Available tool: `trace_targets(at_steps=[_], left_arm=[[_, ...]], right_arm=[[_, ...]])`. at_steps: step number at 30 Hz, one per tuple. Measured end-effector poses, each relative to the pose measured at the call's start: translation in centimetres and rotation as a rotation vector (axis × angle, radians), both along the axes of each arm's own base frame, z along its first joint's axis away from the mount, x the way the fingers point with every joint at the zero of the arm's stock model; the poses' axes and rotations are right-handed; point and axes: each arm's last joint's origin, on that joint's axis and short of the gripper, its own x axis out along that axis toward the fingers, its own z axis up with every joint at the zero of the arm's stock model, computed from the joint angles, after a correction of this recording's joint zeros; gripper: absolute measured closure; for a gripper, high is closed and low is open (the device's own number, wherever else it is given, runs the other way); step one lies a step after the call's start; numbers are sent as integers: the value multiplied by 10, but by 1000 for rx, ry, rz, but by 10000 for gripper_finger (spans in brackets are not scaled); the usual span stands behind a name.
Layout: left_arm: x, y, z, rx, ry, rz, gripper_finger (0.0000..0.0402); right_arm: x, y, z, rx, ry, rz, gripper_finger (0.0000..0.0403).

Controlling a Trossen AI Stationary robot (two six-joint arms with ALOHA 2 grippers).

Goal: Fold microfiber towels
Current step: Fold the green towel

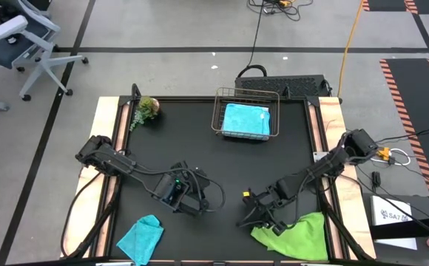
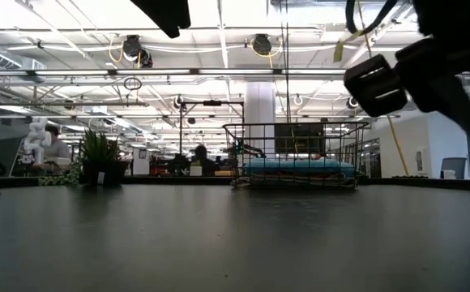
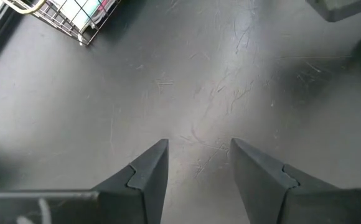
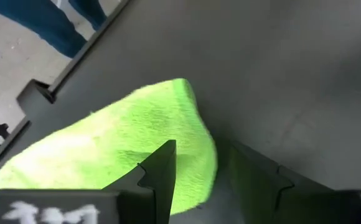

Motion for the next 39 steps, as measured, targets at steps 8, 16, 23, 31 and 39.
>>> trace_targets(at_steps=[8,16,23,31,39], left_arm=[[0,0,0,0,1,0,227],[0,0,0,0,1,0,227],[0,0,0,-2,-2,4,227],[0,0,0,-6,-13,22,227],[0,0,0,-7,-18,28,227]], right_arm=[[-2,-10,-12,9,11,-38,271],[-14,-6,-23,75,93,-37,271],[-13,-7,-21,131,212,-240,329],[-6,-28,60,232,-38,-542,400],[-52,-42,169,499,-575,-716,402]])
